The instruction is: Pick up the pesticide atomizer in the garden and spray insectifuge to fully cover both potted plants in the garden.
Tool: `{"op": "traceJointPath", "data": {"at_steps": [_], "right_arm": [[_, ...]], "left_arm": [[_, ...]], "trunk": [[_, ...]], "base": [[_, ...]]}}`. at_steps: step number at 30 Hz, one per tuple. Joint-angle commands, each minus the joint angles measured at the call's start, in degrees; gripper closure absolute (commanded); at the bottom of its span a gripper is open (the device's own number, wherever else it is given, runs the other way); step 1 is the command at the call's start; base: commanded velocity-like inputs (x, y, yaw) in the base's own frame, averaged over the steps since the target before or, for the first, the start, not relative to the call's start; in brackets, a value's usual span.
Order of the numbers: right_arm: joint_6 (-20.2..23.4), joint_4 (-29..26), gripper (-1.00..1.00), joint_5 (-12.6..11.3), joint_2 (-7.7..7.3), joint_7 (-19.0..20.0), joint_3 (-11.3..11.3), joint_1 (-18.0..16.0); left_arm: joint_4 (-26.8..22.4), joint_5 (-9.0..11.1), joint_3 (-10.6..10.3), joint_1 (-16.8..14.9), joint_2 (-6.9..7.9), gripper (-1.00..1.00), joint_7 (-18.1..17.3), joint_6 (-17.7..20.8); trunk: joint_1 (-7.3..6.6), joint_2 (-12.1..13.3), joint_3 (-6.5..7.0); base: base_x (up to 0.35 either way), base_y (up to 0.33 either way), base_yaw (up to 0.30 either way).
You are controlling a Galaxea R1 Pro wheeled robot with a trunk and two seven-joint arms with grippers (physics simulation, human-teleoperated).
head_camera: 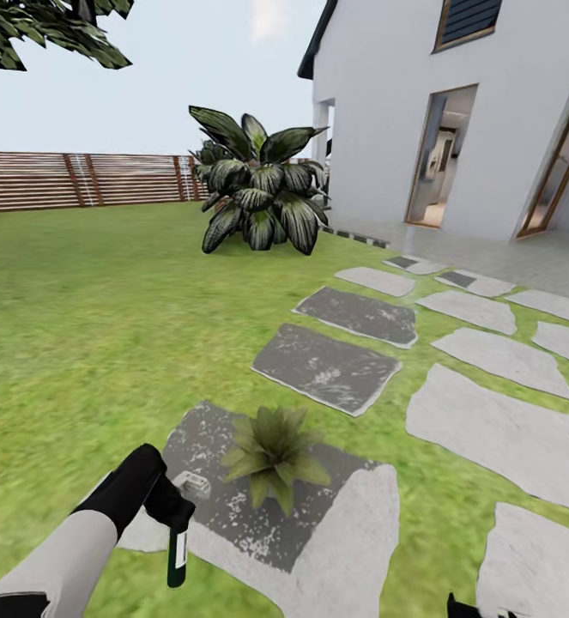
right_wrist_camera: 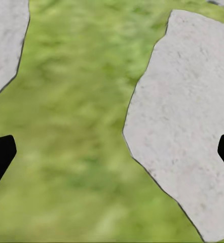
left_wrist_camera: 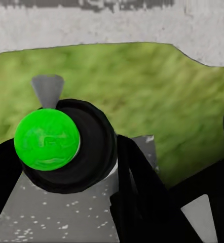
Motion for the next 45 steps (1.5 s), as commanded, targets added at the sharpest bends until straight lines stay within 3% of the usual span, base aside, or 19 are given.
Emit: {"op": "traceJointPath", "data": {"at_steps": [1, 12, 25, 30, 31, 34, 36, 39, 45], "right_arm": [[-0.35, 0.05, -1.00, 0.60, -0.05, -0.20, -0.43, -0.07], [-0.45, 0.13, -1.00, 0.59, -0.02, -0.20, -0.43, -0.07], [-0.52, 0.12, -1.00, 0.60, -0.04, -0.20, -0.43, -0.07], [-0.54, 0.10, -1.00, 0.60, -0.05, -0.20, -0.43, -0.07], [-0.54, 0.07, -1.00, 0.57, -0.05, -0.20, -0.43, -0.07], [-0.54, 0.02, -1.00, 0.59, -0.05, -0.20, -0.43, -0.07], [-0.55, -0.03, -1.00, 0.68, -0.29, -0.16, -0.43, -0.03], [-0.61, -0.01, -1.00, 0.83, -0.41, 0.01, -0.43, 0.08], [-0.59, -0.01, -1.00, 0.88, -0.44, 0.04, -0.43, 0.18]], "left_arm": [[0.78, -0.45, -0.08, 0.34, 0.37, 1.00, -0.54, 0.27], [0.81, -0.73, -0.13, 0.59, 0.49, 1.00, -0.52, 0.19], [0.93, -0.58, -0.12, 0.81, 1.13, 1.00, -0.54, 0.19], [1.06, -0.41, -0.40, 0.41, 1.72, 1.00, -3.84, 0.25], [1.01, -0.52, -2.27, 0.11, 1.81, 1.00, -6.53, 0.27], [1.03, -2.43, -6.62, -0.95, 2.09, 1.00, -10.98, 1.09], [0.96, -6.51, -8.91, -2.00, 2.31, 1.00, -15.64, 4.10], [0.96, -9.09, -9.43, -2.38, 2.38, 1.00, -17.47, 5.30], [0.91, -9.78, -9.55, -2.13, 2.36, 1.00, -17.82, 5.48]], "trunk": [[0.02, -0.02, -0.06], [0.02, -0.02, -0.07], [0.02, -0.02, -0.56], [0.02, -0.02, -1.01], [0.02, -0.02, -1.10], [0.02, -0.02, -1.27], [0.02, -0.02, -1.30], [0.02, -0.02, -1.30], [0.02, -0.02, -1.31]], "base": [[0.234, -0.074, -0.002], [0.173, -0.089, 0.000], [-0.003, -0.099, 0.000], [0.000, 0.000, 0.000], [0.000, 0.000, 0.000], [0.002, 0.000, 0.000], [0.138, 0.000, 0.000], [0.288, 0.000, 0.000], [0.334, 0.000, 0.000]]}}
